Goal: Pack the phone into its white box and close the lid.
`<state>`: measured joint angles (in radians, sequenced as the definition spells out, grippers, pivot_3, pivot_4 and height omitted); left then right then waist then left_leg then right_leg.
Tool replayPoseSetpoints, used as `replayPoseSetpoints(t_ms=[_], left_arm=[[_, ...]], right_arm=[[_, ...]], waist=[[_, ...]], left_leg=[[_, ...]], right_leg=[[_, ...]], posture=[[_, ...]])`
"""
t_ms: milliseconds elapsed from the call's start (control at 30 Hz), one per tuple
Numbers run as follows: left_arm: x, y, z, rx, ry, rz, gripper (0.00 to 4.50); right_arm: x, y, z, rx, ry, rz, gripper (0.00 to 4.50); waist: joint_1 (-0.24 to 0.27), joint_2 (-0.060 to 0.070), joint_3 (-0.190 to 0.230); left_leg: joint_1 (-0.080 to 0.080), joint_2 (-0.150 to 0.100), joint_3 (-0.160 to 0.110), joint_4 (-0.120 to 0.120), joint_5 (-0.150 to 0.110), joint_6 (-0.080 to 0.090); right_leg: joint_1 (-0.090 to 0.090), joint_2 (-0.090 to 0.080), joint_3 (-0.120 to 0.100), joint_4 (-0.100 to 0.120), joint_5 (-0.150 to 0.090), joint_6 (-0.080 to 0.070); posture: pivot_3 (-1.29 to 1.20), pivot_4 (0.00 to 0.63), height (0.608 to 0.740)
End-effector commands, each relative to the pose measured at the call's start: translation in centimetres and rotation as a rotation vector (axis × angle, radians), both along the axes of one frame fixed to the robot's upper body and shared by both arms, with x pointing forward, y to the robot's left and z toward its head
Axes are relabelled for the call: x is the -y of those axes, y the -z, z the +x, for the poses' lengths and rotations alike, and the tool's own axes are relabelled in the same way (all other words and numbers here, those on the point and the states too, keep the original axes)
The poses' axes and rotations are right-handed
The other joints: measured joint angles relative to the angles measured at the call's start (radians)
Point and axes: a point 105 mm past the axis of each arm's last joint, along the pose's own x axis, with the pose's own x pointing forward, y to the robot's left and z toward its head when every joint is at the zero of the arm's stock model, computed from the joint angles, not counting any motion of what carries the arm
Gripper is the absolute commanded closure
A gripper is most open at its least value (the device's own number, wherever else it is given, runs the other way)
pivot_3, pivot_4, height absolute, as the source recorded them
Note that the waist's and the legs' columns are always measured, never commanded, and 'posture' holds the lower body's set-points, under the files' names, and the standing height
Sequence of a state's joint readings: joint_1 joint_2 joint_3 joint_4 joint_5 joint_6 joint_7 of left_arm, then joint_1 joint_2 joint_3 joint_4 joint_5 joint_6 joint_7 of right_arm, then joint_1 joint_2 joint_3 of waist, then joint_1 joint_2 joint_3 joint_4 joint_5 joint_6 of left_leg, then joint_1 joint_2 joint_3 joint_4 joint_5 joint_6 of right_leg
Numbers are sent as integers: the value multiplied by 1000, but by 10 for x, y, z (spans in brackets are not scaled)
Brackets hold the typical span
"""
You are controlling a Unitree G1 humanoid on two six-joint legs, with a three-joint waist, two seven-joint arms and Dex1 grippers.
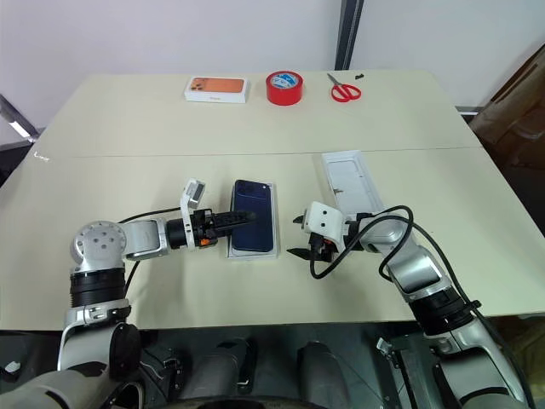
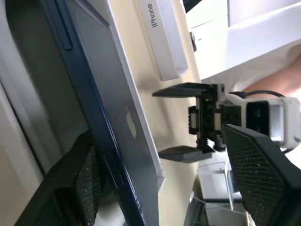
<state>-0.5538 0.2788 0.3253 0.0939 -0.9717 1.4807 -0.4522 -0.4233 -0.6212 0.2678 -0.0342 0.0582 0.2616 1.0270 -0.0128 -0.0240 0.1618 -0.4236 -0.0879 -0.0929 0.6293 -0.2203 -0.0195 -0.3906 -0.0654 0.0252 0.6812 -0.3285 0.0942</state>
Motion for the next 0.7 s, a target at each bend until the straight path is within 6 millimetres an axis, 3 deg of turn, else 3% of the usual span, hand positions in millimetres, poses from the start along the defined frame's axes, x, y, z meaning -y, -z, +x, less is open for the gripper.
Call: replayPoseSetpoints(t_ms=[33,433,700], left_arm=[[-5,-6,1,41,-7,49,510],[-18,-12,-5,82,-12,118,510],[-5,-15,-1,99,13,118,510]], right_arm=[[-5,-14,5,59,-18,14,968],[-12,-13,10,75,-23,19,968],[-14,-15,15,89,-20,21,968]], waist=[[0,0,0],[1,0,0],[2,0,0]], left_leg=[[0,0,0,0,0,0],[0,0,0,0,0,0],[0,0,0,1,0,0]], right_leg=[[0,0,0,0,0,0],[0,0,0,0,0,0],[0,0,0,0,0,0]], posture=[[0,150,734],[0,150,734],[0,150,734]])
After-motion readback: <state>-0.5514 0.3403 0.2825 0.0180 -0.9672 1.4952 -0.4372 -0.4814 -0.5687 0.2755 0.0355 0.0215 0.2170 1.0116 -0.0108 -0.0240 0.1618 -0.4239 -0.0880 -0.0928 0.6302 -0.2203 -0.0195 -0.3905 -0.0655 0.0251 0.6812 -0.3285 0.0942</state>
